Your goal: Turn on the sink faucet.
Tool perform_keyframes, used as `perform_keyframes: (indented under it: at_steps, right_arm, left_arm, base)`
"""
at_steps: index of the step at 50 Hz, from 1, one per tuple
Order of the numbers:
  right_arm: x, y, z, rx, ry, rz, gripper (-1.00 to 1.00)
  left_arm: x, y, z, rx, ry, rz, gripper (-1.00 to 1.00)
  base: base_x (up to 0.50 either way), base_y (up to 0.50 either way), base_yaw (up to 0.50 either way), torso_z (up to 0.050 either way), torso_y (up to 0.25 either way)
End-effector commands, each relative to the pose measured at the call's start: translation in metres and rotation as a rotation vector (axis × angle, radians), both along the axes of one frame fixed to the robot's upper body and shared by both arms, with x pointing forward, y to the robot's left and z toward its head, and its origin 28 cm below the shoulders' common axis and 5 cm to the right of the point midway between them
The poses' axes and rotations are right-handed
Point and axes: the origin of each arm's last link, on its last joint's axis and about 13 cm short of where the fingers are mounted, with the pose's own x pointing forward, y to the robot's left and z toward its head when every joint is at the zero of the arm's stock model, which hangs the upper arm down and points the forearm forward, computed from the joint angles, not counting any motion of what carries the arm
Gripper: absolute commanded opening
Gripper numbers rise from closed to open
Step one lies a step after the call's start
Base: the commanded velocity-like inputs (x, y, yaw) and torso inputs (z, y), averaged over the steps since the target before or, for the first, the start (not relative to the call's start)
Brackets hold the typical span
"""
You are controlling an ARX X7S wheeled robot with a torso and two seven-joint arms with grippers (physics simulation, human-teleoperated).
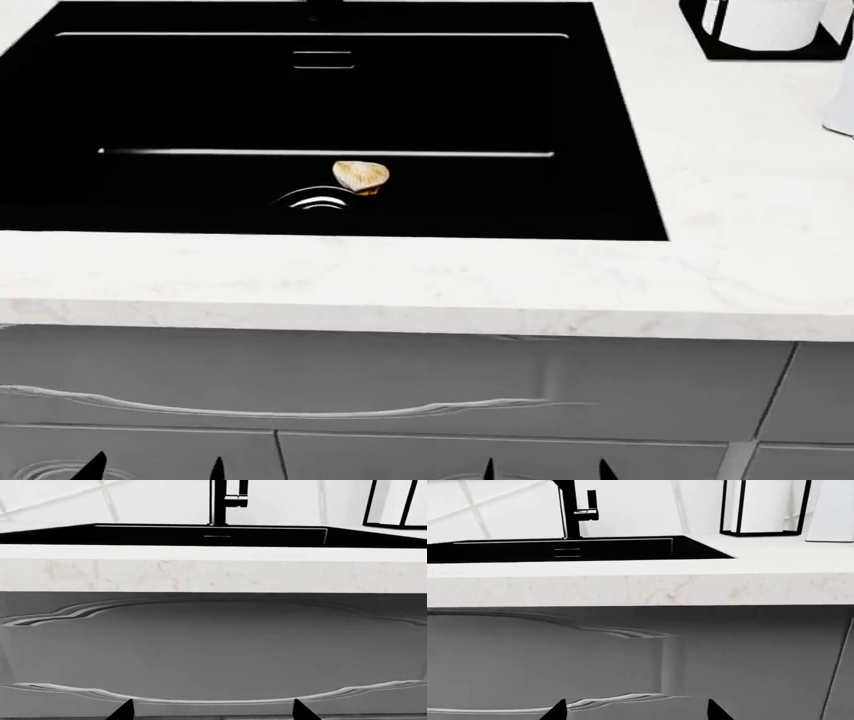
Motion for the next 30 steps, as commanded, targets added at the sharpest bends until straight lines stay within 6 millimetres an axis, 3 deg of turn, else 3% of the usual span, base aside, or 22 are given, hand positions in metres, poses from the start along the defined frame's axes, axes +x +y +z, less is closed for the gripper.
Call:
perform_keyframes:
  at_steps: [1, 12, 24, 27, 30]
  right_arm:
    - [-0.0002, 0.0001, 0.0002, 0.009, -0.003, 0.000, 1.00]
    - [-0.0002, -0.0004, 0.0016, -0.013, -0.017, -0.005, 1.00]
    - [-0.0012, -0.0002, 0.0037, -0.005, -0.028, -0.012, 1.00]
    - [-0.0005, -0.0008, 0.0038, -0.005, -0.031, -0.014, 1.00]
    - [-0.0002, -0.0013, 0.0036, -0.005, -0.033, -0.015, 1.00]
  left_arm:
    - [0.0024, -0.0014, 0.0009, 0.001, 0.005, 0.005, 1.00]
    - [0.0015, -0.0013, 0.0030, 0.012, -0.013, 0.002, 1.00]
    - [-0.0002, 0.0018, 0.0038, 0.006, -0.017, 0.023, 1.00]
    - [-0.0007, 0.0025, 0.0077, -0.025, -0.092, 0.011, 1.00]
    - [-0.0022, 0.0024, 0.0078, -0.020, -0.096, 0.007, 1.00]
  base:
    - [0.03, 0.49, 0.00, 0.000, 0.000]
    - [0.09, 0.28, 0.00, 0.000, 0.000]
    - [0.00, 0.00, 0.00, 0.000, 0.000]
    - [0.00, 0.00, 0.00, 0.000, 0.000]
    - [0.00, 0.00, 0.00, 0.050, 0.000]
